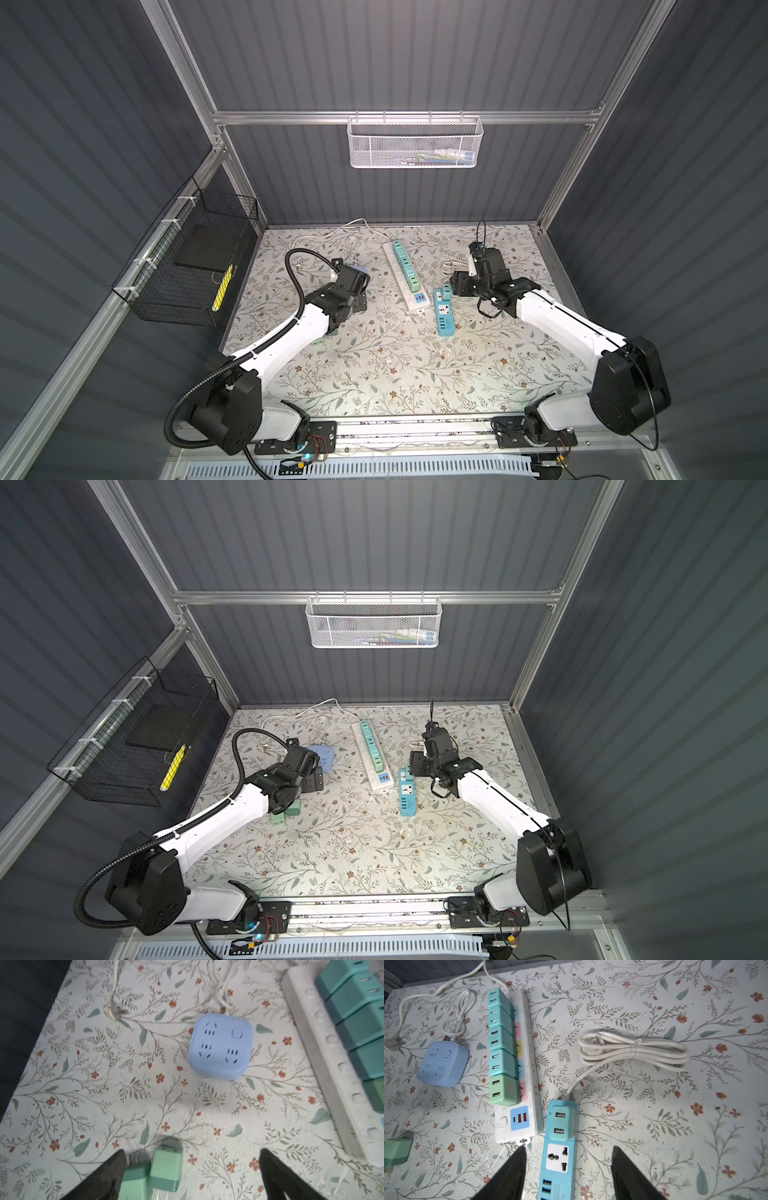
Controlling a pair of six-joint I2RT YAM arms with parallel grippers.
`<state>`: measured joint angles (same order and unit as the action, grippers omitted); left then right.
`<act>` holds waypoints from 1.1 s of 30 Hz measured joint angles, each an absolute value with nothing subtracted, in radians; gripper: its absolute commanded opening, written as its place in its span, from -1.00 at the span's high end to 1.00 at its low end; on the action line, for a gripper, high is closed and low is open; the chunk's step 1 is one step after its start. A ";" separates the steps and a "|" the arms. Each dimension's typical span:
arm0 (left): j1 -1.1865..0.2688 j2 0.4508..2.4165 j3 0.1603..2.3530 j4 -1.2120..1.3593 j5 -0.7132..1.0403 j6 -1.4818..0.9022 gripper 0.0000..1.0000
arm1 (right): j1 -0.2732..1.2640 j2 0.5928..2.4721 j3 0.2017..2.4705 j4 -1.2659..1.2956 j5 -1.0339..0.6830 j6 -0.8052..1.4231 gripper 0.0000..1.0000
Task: Insert the plug
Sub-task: 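Open the right gripper and lift it off the plugged adapter, then lower the left gripper onto a light-green adapter and grasp it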
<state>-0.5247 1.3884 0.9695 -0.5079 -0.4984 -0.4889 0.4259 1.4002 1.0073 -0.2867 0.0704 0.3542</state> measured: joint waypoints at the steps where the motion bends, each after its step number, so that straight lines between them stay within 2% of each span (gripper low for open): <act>1: -0.505 1.400 0.970 -0.521 -0.484 -0.495 -0.97 | 0.426 1.391 1.004 -0.293 0.071 0.355 -0.33; 5: -0.443 1.464 0.970 -0.554 -0.424 -0.504 -0.86 | 0.426 1.383 1.002 -0.310 0.073 0.355 -0.33; 8: -0.425 1.530 0.970 -0.569 -0.382 -0.504 -0.66 | 0.426 1.384 1.002 -0.315 0.073 0.355 -0.31; 12: -0.425 1.604 0.969 -0.583 -0.348 -0.500 -0.51 | 0.426 1.401 1.002 -0.314 0.068 0.355 -0.30; 21: -0.425 1.620 0.969 -0.591 -0.351 -0.498 -0.54 | 0.426 1.424 1.002 -0.313 0.052 0.355 -0.29; 29: -0.398 1.630 0.950 -0.587 -0.327 -0.501 -0.41 | 0.426 1.424 1.002 -0.314 0.051 0.355 -0.29; 33: -0.393 1.646 0.949 -0.583 -0.308 -0.500 -0.27 | 0.426 1.424 1.002 -0.314 0.051 0.356 -0.28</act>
<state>-0.3927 1.6459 0.9485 -0.5831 -0.3084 -0.5003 0.4259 1.4242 1.0023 -0.3138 0.0509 0.3557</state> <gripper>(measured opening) 0.657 0.642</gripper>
